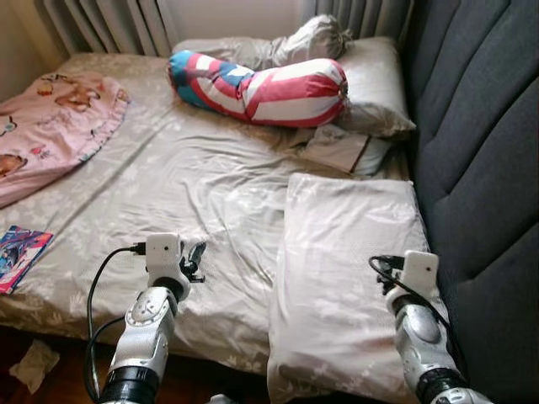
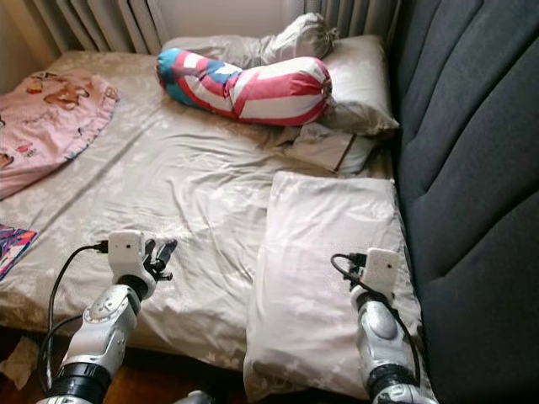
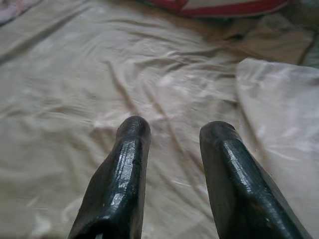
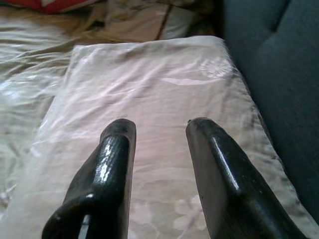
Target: Clean up the room
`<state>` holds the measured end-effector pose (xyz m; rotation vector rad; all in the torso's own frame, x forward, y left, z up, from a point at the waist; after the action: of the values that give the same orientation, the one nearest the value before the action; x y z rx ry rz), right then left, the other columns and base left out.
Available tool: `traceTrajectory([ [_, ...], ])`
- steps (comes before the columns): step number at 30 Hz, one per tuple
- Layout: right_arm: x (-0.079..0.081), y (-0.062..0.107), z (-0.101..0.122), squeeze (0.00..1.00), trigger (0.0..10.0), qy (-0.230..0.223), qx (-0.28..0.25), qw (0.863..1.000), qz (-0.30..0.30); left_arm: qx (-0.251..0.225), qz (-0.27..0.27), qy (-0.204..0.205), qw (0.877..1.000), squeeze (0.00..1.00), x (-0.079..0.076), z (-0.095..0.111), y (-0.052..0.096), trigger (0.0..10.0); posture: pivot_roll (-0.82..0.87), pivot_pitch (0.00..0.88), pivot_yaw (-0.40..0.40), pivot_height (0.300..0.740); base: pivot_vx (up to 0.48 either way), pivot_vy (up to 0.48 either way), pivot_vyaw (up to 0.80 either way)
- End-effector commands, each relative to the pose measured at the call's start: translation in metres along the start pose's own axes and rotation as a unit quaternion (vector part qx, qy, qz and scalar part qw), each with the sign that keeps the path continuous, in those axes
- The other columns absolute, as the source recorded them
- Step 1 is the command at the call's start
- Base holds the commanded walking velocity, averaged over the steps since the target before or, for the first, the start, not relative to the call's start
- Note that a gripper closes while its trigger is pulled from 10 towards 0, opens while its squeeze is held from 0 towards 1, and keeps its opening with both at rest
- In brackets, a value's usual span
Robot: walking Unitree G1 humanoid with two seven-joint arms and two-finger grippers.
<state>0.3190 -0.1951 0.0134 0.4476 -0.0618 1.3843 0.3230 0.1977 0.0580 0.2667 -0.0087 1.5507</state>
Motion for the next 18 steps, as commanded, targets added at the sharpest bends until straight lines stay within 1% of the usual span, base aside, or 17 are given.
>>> traceTrajectory([
  [1,0.001,0.002,-0.007,0.00,10.0,0.003,0.015,1.000,0.005,0.032,0.006,-0.009,0.999,0.00,-0.001,-0.019,0.007,10.0,-0.10,0.059,-0.014,0.740,0.000,0.000,0.00],
  [2,0.005,0.002,-0.009,0.00,10.0,0.003,0.019,1.000,0.016,0.038,0.006,-0.011,0.999,0.00,-0.004,-0.024,0.008,10.0,-0.11,0.058,-0.016,0.740,0.000,0.000,0.00],
  [3,0.011,0.003,-0.010,0.00,10.0,0.013,0.022,0.999,0.029,0.039,0.005,-0.012,0.999,0.00,-0.008,-0.025,0.009,10.0,-0.11,0.057,-0.021,0.740,0.000,0.000,0.00],
  [7,0.014,0.003,-0.011,0.00,10.0,0.018,0.023,0.999,0.036,0.039,0.004,-0.011,0.999,0.00,-0.010,-0.026,0.008,10.0,-0.11,0.053,-0.026,0.740,0.000,0.000,0.00],
  [9,0.015,0.003,-0.013,0.00,10.0,0.014,0.028,0.999,0.036,0.029,0.005,0.000,1.000,0.00,-0.016,-0.023,0.006,10.0,-0.10,0.041,-0.034,0.740,0.000,0.000,0.00],
  [10,0.016,0.004,-0.015,0.00,10.0,0.009,0.032,0.999,0.038,0.016,0.005,0.008,1.000,0.00,-0.019,-0.019,0.005,10.0,-0.10,0.044,-0.038,0.740,0.000,0.000,0.00],
  [14,0.019,0.005,-0.019,0.00,10.0,0.011,0.038,0.998,0.045,0.015,0.009,0.011,1.000,0.00,-0.019,-0.020,0.006,10.0,-0.09,0.040,-0.039,0.740,0.000,0.000,0.00],
  [18,0.020,0.006,-0.020,0.00,10.0,0.009,0.041,0.998,0.047,0.017,0.012,0.011,1.000,0.00,-0.019,-0.022,0.006,10.0,-0.09,0.034,-0.036,0.740,0.000,0.355,0.00],
])
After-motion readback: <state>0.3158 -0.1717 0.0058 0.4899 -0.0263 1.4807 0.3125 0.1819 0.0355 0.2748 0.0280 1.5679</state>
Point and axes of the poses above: a point about 5 cm out from each wrist's last joint towards the gripper, its own y axis pointing back from the gripper into the wrist, its own z axis along the axis of the wrist's last joint, x = y × z, the point moved 2 cm from there along -y, pointing out of the wrist towards the gripper, and after that the axes turned 14 degrees about -y, right-handed, at the moved point
